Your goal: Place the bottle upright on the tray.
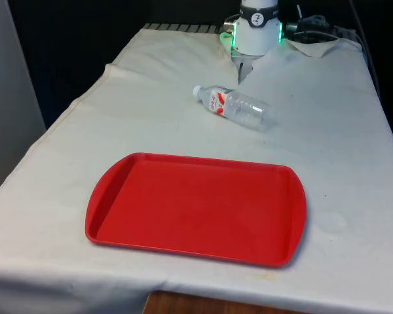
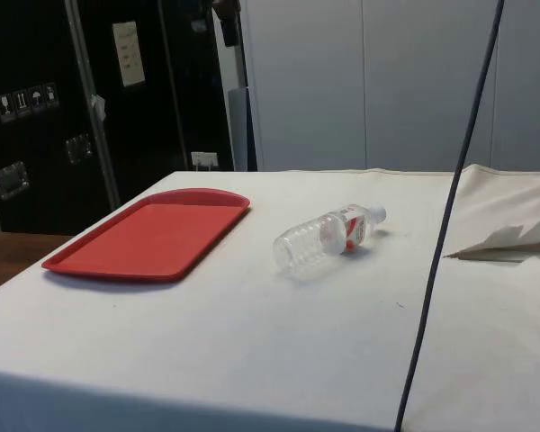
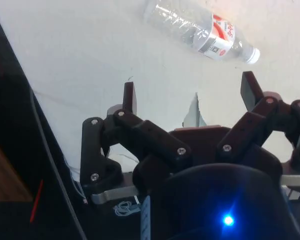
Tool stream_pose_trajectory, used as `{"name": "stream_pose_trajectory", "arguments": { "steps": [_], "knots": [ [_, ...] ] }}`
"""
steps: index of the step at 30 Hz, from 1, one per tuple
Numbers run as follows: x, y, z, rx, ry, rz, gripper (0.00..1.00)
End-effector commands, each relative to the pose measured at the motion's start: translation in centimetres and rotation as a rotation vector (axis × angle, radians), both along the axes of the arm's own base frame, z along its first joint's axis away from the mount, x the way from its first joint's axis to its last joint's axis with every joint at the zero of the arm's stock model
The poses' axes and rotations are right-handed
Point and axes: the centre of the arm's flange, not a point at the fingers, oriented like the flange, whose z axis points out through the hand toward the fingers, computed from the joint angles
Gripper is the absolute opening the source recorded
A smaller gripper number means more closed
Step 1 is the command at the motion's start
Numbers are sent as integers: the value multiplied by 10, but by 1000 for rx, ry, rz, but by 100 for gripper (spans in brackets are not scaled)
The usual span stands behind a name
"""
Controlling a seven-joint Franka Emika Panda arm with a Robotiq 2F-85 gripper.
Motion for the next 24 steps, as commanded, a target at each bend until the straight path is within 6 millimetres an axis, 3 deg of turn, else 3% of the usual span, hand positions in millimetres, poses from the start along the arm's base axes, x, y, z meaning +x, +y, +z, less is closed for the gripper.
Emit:
{"name": "stream_pose_trajectory", "arguments": {
  "steps": [1,24],
  "knots": [
    [-2,0,0,0,2,-5,100],
    [-55,8,-7,2,-8,-41,100]
  ]
}}
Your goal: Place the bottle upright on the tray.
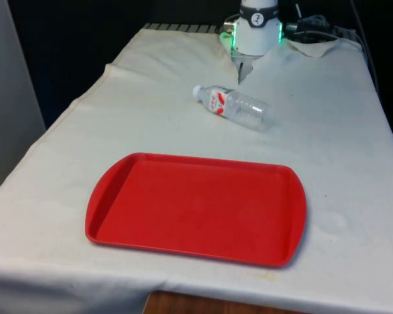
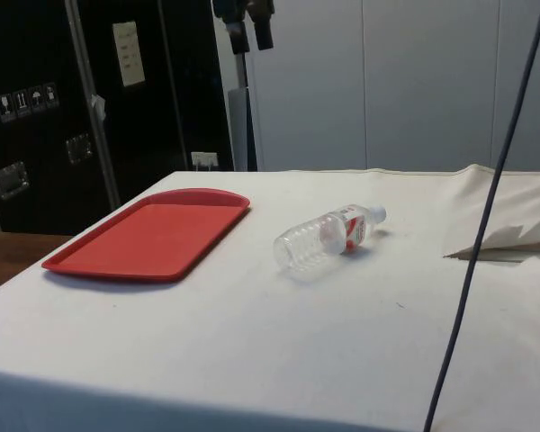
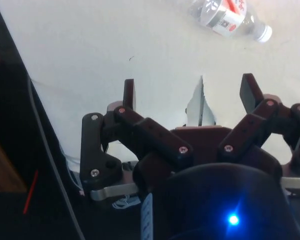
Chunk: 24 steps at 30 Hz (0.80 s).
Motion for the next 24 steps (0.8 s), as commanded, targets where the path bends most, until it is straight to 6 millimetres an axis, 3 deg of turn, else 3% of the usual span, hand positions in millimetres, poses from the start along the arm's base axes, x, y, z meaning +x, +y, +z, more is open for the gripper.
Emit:
{"name": "stream_pose_trajectory", "arguments": {
  "steps": [1,24],
  "knots": [
    [-3,0,1,-7,-14,-7,100],
    [-54,0,-1,-27,-31,-13,100]
  ]
}}
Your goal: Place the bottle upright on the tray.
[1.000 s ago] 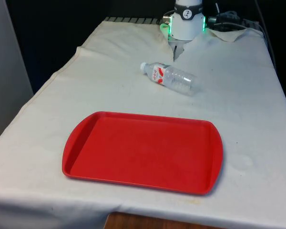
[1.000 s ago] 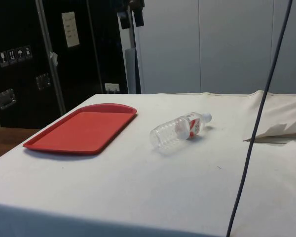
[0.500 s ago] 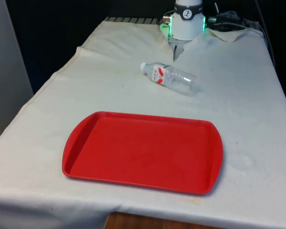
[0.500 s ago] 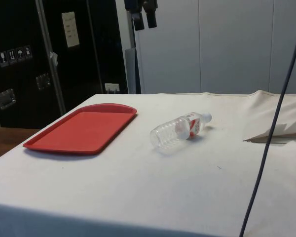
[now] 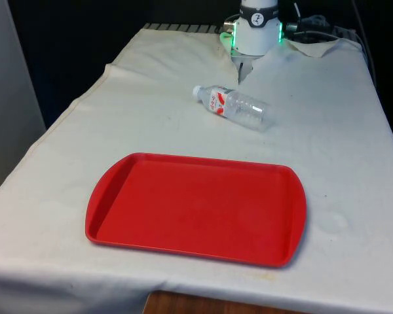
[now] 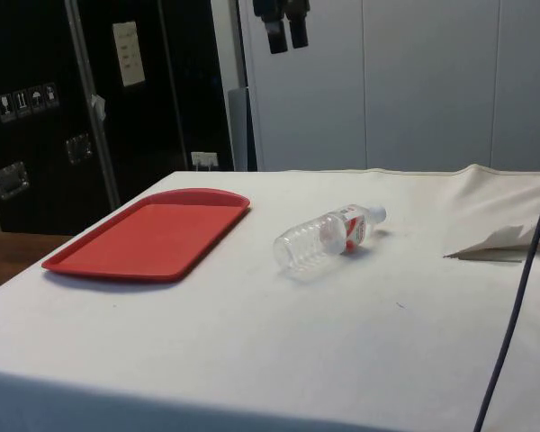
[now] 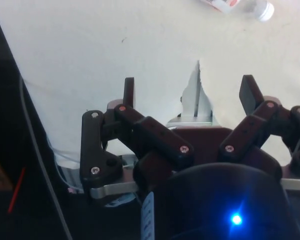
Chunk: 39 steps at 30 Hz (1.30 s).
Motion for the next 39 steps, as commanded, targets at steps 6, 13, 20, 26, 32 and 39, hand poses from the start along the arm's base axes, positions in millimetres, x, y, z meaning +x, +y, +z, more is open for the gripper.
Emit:
{"name": "stream_pose_trajectory", "arguments": {
  "steps": [6,13,20,26,32,39],
  "knots": [
    [-13,-7,1,-31,-15,-5,100],
    [-23,-13,2,-49,-16,-5,100],
    [-36,-20,3,-71,-22,-6,100],
    [-47,-26,3,-87,-26,-8,100],
    [-59,-32,3,-109,-30,-11,100],
    [-70,-32,2,-121,-35,-18,100]
  ]
}}
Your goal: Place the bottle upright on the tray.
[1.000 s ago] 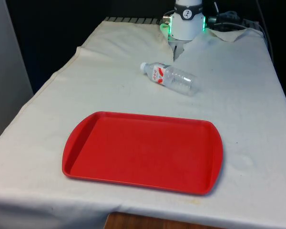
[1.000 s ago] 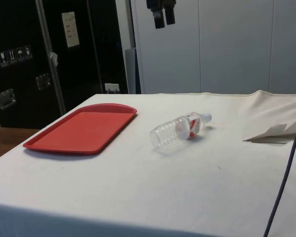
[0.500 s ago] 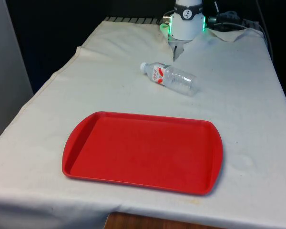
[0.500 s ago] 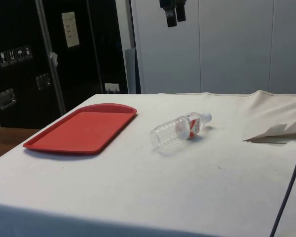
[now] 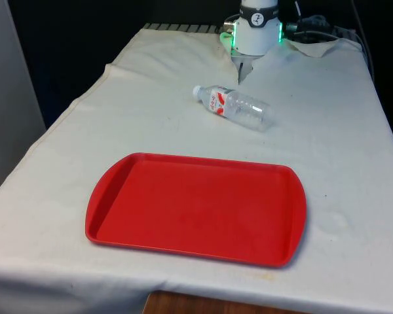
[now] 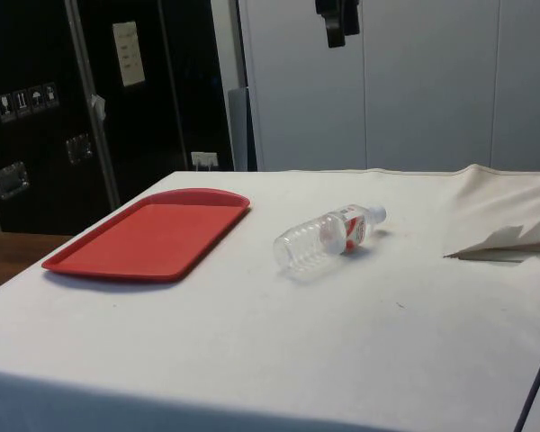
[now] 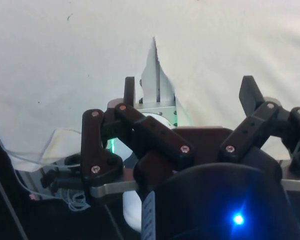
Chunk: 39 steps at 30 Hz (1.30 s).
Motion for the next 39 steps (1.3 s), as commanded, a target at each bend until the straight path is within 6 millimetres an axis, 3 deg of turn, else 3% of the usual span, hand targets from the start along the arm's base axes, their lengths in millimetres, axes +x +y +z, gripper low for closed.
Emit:
{"name": "stream_pose_trajectory", "arguments": {
  "steps": [1,39],
  "knots": [
    [-2,2,0,-9,-10,-7,100],
    [-7,-10,-28,-2,36,-124,100]
  ]
}}
